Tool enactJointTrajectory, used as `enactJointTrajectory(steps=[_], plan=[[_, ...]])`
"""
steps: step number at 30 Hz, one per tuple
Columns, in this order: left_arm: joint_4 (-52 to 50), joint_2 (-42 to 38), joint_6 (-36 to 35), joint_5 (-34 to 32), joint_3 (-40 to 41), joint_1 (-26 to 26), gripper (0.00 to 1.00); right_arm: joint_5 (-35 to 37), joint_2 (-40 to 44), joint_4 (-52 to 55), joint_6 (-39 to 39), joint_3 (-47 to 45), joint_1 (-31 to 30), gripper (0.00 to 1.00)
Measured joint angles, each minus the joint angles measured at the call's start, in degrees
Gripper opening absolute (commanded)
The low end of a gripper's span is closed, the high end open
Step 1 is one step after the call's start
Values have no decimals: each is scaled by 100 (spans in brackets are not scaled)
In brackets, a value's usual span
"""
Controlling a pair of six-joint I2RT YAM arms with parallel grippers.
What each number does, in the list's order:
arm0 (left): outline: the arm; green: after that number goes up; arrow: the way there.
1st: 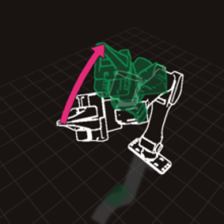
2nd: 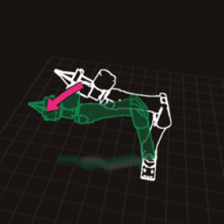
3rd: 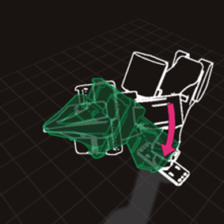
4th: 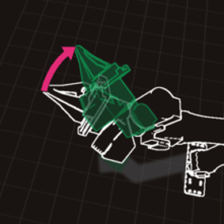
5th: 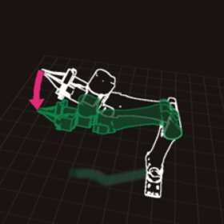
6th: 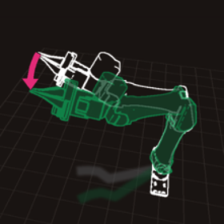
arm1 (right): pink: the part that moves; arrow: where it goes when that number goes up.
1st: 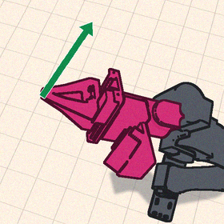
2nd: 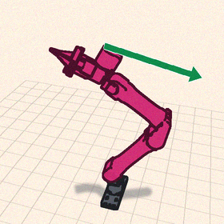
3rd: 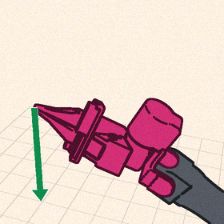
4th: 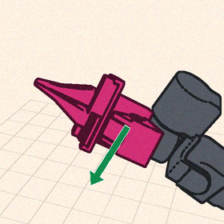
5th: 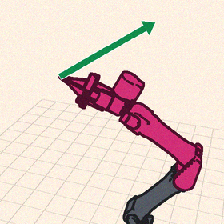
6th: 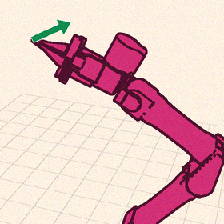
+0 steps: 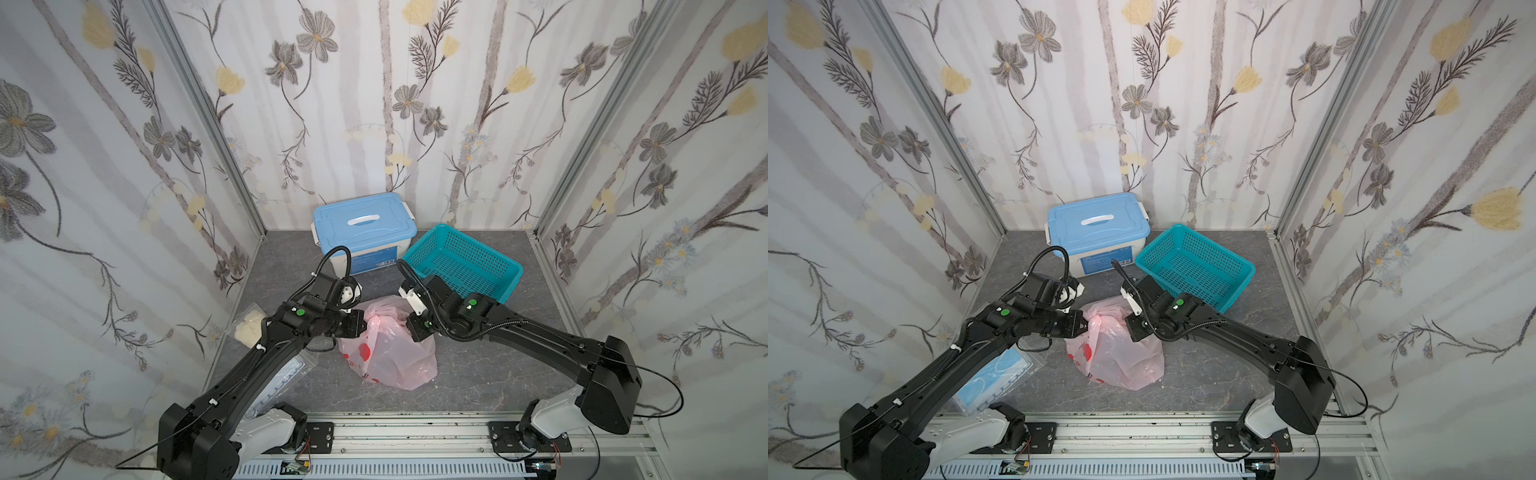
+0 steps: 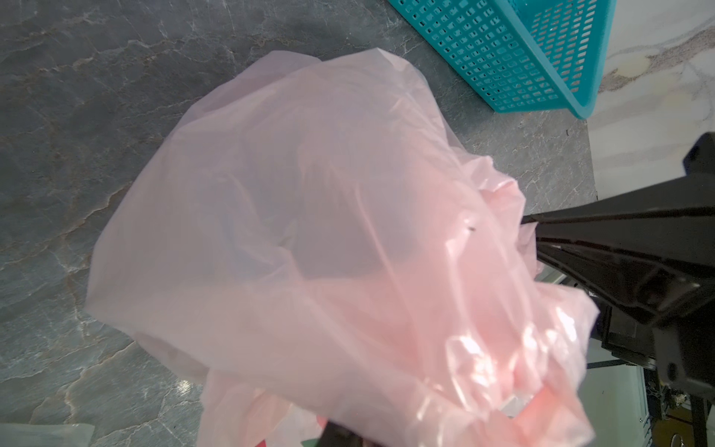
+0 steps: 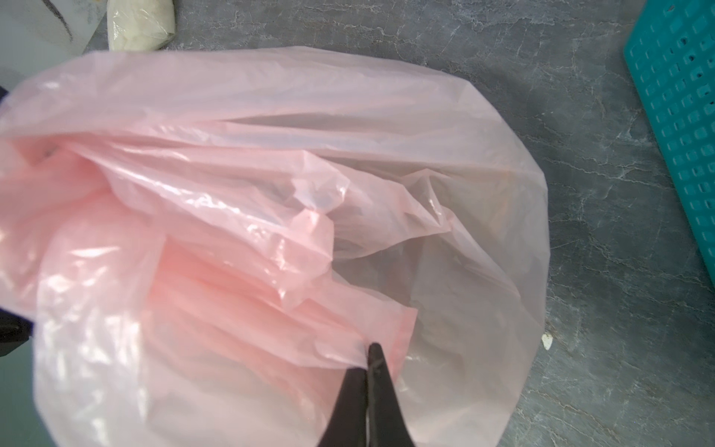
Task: Place the pineapple into a plastic bag & tie a knot
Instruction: Tie the plastic bag at the center of the board.
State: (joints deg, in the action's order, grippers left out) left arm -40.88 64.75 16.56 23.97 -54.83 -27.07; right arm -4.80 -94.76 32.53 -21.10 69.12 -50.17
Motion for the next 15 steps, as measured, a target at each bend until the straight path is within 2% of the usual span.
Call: enactJointTrajectory(steps=[6,15], plan=[[-479,-238,15,-376,-466,0,0,0,-9,-111,-2,13,48,0],[-1486,-214,111,-1530,-1246,-42,0,-11,-50,-195,-7,70,92,0]])
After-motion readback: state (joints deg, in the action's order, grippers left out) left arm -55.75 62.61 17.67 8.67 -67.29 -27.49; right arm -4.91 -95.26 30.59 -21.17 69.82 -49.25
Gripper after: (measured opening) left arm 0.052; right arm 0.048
